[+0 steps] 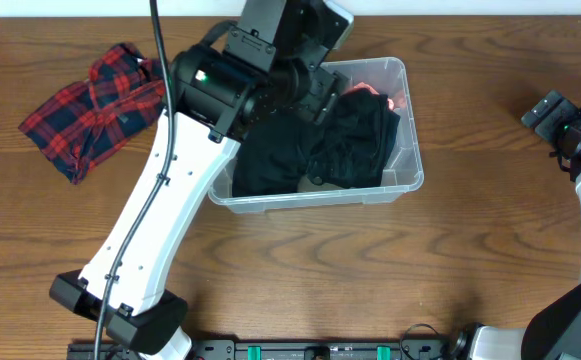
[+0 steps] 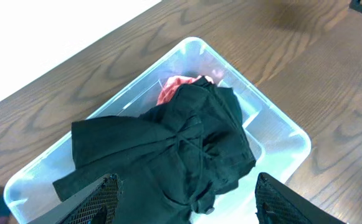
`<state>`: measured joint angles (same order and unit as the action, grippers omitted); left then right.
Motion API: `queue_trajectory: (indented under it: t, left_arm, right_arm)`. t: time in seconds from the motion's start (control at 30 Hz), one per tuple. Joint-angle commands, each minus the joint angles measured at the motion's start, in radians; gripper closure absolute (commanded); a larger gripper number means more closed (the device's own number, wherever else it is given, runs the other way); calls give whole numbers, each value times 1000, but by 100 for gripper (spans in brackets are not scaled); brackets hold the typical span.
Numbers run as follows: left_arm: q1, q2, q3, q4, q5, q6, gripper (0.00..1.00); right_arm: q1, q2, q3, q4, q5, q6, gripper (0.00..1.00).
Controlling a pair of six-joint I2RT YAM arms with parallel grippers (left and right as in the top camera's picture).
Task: Pack container
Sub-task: 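Lower the black garment into the container and release it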
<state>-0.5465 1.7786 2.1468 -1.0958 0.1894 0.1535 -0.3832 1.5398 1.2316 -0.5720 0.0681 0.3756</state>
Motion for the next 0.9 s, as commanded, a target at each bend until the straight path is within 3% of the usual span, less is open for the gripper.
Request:
queue_trajectory:
  t: [0.0, 0.2, 0.37, 0.87]
  left_arm:
    - [5, 30, 15, -13, -7, -20, 35]
    - [5, 123, 6, -140, -178, -20, 64]
    - [7, 232, 6, -164, -206, -16, 89]
    - [85, 545, 4, -64, -197, -108, 94]
  right_arm:
    - [-3, 5, 16, -1, 10, 13, 1]
    - [-3, 5, 16, -1, 10, 13, 1]
    - [-3, 5, 16, -1, 10, 13, 1]
    - [-3, 5, 16, -1, 10, 13, 1]
